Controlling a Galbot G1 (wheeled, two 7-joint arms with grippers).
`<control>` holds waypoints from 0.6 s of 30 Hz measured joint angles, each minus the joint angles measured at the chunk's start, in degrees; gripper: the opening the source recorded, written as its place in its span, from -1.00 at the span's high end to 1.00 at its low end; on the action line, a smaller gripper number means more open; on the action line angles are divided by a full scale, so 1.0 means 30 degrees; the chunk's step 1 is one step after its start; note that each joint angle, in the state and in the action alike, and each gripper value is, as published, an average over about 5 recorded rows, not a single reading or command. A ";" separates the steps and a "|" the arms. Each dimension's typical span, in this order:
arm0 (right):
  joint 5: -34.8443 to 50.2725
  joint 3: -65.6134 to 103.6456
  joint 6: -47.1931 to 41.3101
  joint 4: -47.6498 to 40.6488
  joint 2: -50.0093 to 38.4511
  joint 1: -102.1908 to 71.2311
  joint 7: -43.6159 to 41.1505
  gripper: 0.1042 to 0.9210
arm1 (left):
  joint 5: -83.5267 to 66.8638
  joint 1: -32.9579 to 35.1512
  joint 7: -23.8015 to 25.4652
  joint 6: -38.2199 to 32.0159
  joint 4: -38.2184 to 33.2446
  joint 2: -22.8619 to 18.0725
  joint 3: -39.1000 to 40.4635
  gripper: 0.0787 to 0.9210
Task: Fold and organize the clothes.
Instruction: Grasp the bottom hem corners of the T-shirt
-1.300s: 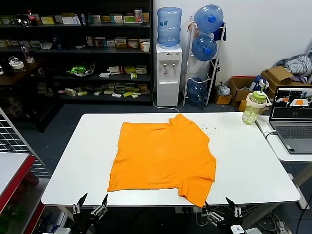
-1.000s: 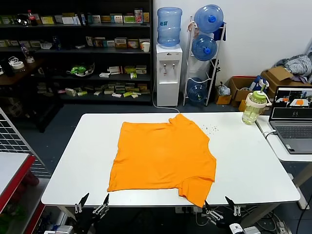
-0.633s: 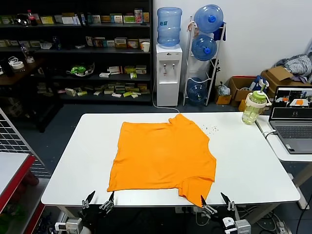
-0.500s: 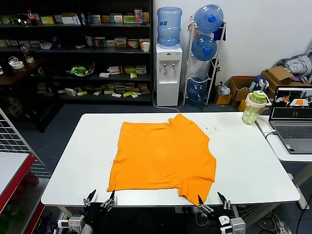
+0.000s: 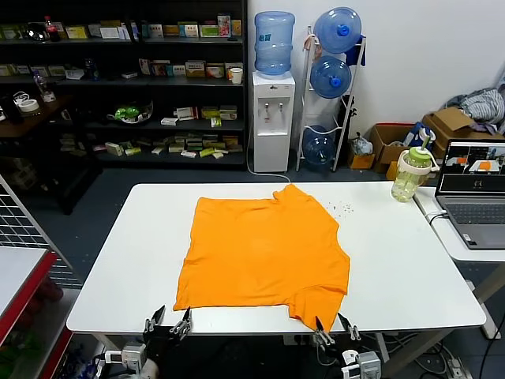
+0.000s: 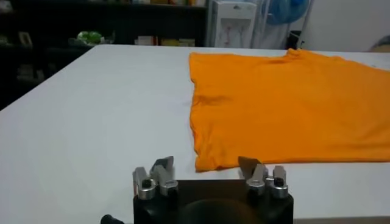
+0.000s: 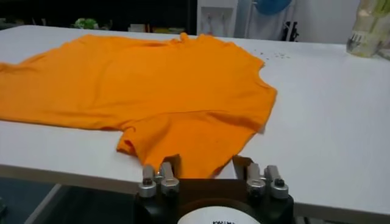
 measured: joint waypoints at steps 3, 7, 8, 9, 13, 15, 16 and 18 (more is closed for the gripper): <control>-0.0054 -0.0025 0.0074 0.0002 0.0022 -0.0016 0.0042 0.35 | 0.0060 -0.0065 -0.0027 0.0006 0.0119 -0.0023 0.0126 -0.08; -0.0072 -0.0027 0.0192 0.0032 0.0043 -0.0065 0.0085 0.65 | 0.0091 -0.0124 -0.0057 0.0002 0.0207 -0.0040 0.0198 0.25; -0.0065 -0.0023 0.0226 0.0051 0.0038 -0.0080 0.0089 0.71 | 0.0092 -0.0137 -0.0067 0.0001 0.0214 -0.0046 0.0209 0.31; -0.0054 -0.0017 0.0264 0.0078 0.0027 -0.0099 0.0094 0.78 | 0.0092 -0.0150 -0.0077 0.0000 0.0217 -0.0051 0.0219 0.37; 0.0038 0.0046 0.0410 0.0250 -0.0074 -0.0222 0.0153 0.95 | 0.0094 -0.0173 -0.0117 -0.0005 0.0181 -0.0078 0.0252 0.66; 0.0129 0.0101 0.0472 0.0397 -0.0165 -0.0332 0.0216 0.95 | 0.0095 -0.0146 -0.0152 -0.0010 0.0111 -0.0086 0.0266 0.78; 0.0186 0.0133 0.0498 0.0490 -0.0222 -0.0405 0.0251 0.95 | 0.0093 -0.0116 -0.0179 -0.0013 0.0061 -0.0087 0.0273 0.85; 0.0311 0.0196 0.0532 0.0719 -0.0346 -0.0587 0.0323 0.95 | 0.0081 -0.0032 -0.0244 -0.0017 -0.0062 -0.0075 0.0289 0.93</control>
